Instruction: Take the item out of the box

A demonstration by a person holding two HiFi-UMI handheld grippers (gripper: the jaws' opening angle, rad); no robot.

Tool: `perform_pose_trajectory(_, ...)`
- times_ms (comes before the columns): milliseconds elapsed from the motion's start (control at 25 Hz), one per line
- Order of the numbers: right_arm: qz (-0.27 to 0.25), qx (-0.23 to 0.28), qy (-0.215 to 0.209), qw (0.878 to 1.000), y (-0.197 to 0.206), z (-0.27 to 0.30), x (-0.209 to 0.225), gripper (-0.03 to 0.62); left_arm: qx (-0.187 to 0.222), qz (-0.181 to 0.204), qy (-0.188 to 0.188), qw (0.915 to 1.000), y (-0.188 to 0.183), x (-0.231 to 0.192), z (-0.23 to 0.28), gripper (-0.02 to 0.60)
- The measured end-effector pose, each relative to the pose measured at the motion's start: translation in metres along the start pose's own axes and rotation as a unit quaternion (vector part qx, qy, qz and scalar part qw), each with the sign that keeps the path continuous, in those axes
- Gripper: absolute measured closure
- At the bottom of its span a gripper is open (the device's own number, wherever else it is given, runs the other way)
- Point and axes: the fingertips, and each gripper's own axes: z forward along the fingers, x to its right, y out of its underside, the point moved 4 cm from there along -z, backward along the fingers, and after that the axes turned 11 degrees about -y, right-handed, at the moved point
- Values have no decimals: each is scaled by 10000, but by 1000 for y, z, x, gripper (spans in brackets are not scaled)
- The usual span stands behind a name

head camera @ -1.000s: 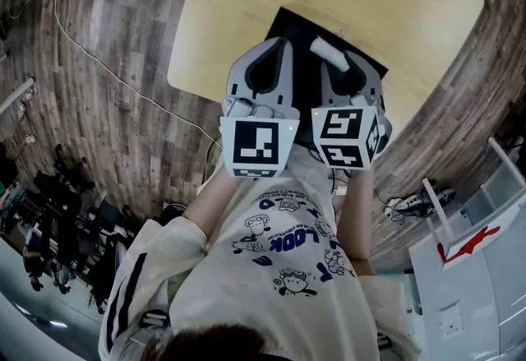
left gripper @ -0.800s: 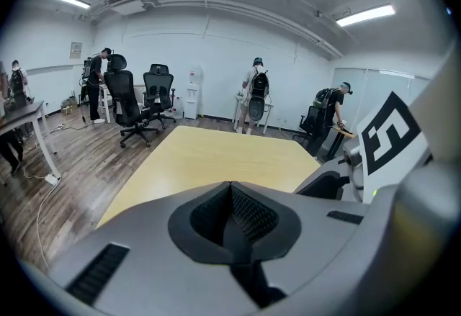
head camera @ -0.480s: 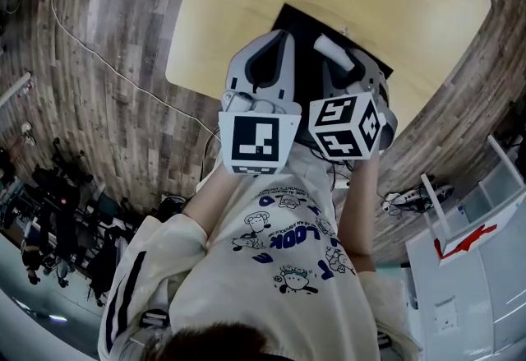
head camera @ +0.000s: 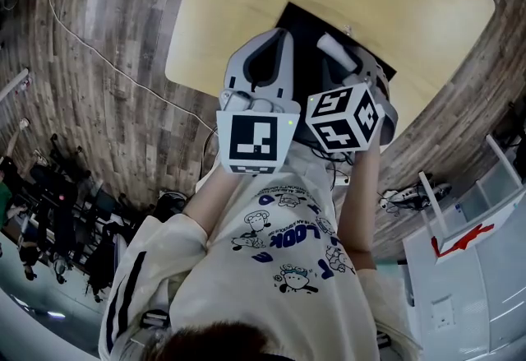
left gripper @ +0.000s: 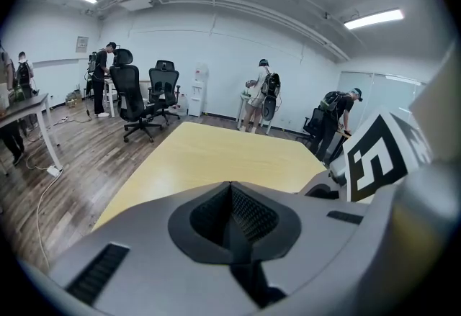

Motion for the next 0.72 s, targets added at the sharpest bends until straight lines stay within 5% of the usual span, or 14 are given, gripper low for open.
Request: perform_pose_trajectory(720,364,185,-315,9987,8,3,5,453,20,-61,-64,10000,0,0,-2,568)
